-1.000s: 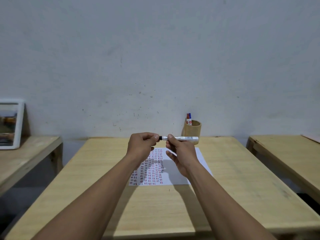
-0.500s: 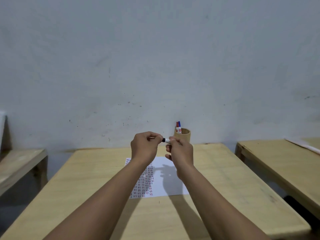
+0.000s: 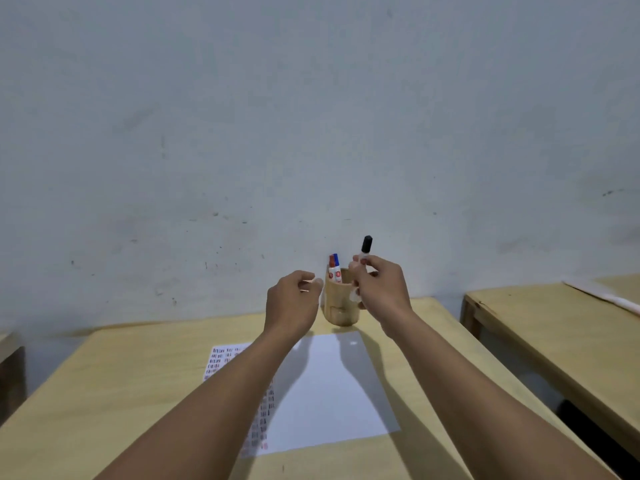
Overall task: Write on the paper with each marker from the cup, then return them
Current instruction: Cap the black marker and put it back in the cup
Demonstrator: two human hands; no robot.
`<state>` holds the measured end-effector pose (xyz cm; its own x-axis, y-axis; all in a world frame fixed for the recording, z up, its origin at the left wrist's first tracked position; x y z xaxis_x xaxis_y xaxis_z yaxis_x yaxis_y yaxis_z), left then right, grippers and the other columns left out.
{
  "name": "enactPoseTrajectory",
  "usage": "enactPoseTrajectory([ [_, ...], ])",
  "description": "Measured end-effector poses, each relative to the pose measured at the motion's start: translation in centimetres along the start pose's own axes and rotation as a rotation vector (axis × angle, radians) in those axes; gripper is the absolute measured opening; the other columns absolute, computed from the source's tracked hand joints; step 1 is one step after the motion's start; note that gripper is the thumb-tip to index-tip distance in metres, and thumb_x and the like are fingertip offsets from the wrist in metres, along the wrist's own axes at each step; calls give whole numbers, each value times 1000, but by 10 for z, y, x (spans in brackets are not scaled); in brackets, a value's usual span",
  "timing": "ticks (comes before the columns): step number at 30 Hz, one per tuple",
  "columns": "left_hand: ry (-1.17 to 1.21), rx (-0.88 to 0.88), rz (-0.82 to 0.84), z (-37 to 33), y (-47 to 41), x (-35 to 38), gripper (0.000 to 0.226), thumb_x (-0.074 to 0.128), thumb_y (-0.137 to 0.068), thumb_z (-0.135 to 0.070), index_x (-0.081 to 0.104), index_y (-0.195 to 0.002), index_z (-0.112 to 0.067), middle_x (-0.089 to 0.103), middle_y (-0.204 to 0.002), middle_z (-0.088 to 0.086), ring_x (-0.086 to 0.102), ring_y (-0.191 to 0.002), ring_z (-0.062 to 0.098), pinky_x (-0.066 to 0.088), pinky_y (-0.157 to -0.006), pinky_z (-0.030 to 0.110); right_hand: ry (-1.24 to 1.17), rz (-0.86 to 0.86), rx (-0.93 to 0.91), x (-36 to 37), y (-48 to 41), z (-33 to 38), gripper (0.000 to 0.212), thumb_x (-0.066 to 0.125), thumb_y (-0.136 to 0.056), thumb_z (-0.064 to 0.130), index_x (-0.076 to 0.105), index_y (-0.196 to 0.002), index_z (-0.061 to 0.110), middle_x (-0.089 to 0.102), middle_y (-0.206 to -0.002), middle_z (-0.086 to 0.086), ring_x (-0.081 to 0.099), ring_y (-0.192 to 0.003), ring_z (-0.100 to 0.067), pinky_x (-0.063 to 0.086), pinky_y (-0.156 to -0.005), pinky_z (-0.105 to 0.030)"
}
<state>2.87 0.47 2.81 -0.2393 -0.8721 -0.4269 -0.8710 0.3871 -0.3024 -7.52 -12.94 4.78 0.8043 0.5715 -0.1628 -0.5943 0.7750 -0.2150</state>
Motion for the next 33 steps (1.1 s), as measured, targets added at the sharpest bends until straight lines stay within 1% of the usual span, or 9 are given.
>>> enactPoseTrajectory([
  [2, -31, -16, 48, 13, -11, 19, 41, 65, -92, -35, 62, -129, -18, 69, -115, 0, 63, -98, 15, 50, -85, 28, 44, -14, -57, -4, -18, 5, 25, 62, -96, 31, 73, -114, 17, 68, -88, 5, 60, -72, -12, 55, -77, -39],
  [8, -71, -94, 168, 43, -34, 69, 78, 75, -83, -37, 40, -150, -18, 57, -140, 8, 55, -127, 24, 48, -102, 38, 121, -22, -123, -5, -60, 1, 24, 58, -101, 23, 71, -92, 4, 61, -70, 0, 50, -58, -9, 39, -56, -24],
  [11, -84, -113, 196, 54, -44, 83, 88, 76, -80, -39, 33, -154, -17, 52, -146, 9, 51, -132, 24, 47, -104, 38, 195, -45, -175, 0, -73, -7, 10, 61, -99, 20, 64, -102, 12, 60, -77, 7, 53, -65, -2, 37, -54, -15],
  [13, -96, -114, 203, 60, -49, 90, 91, 77, -78, -40, 31, -154, -16, 52, -147, 8, 51, -133, 24, 47, -104, 38, 167, -76, -199, 2, -80, -11, 14, 64, -97, 19, 61, -110, 15, 59, -81, 8, 55, -70, 0, 39, -54, -8],
  [19, -69, -49, 213, 58, -55, 101, 64, 74, -66, -47, 58, -122, -21, 69, -111, -8, 65, -99, 15, 56, -82, 35, 229, -81, -195, 10, -99, -19, 20, 63, -97, 19, 61, -117, 15, 65, -94, 5, 57, -74, 3, 40, -50, -5],
  [23, -14, -46, 233, 61, -54, 108, 52, 79, -73, -31, 60, -121, -23, 70, -110, -9, 66, -95, 10, 48, -67, 20, 383, -30, -103, 17, -107, -40, 27, 68, -93, 21, 59, -118, 17, 72, -100, -3, 65, -80, -13, 44, -57, -21],
  [27, 19, -49, 230, 62, -53, 106, 41, 78, -75, -24, 62, -113, -26, 70, -102, -14, 66, -88, 3, 50, -65, 18, 520, -15, -52, 24, -108, -53, 15, 69, -93, 27, 63, -104, 19, 73, -101, -3, 68, -85, -19, 46, -59, -28],
  [30, 47, -37, 219, 62, -51, 106, 35, 74, -78, -19, 62, -111, -25, 68, -96, -17, 64, -83, -1, 43, -57, 12, 537, -58, -78, 27, -105, -50, 20, 67, -94, 28, 59, -111, 19, 72, -101, -2, 67, -87, -20, 49, -66, -30],
  [33, 12, -22, 199, 62, -50, 105, 31, 69, -80, -19, 63, -110, -25, 68, -92, -16, 64, -83, 3, 53, -64, 22, 576, -89, -142, 30, -100, -41, 17, 63, -96, 28, 54, -107, 20, 69, -96, -1, 66, -83, -20, 46, -64, -30],
])
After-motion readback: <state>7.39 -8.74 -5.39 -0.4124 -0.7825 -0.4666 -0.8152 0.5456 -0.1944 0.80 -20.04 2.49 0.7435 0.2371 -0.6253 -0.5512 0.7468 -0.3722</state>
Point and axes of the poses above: each hand's wrist, its own y-axis away from the middle knuckle, its own x-axis out of the palm, z = x × y, the point moved 5 cm from there along -y, towards the middle knuckle
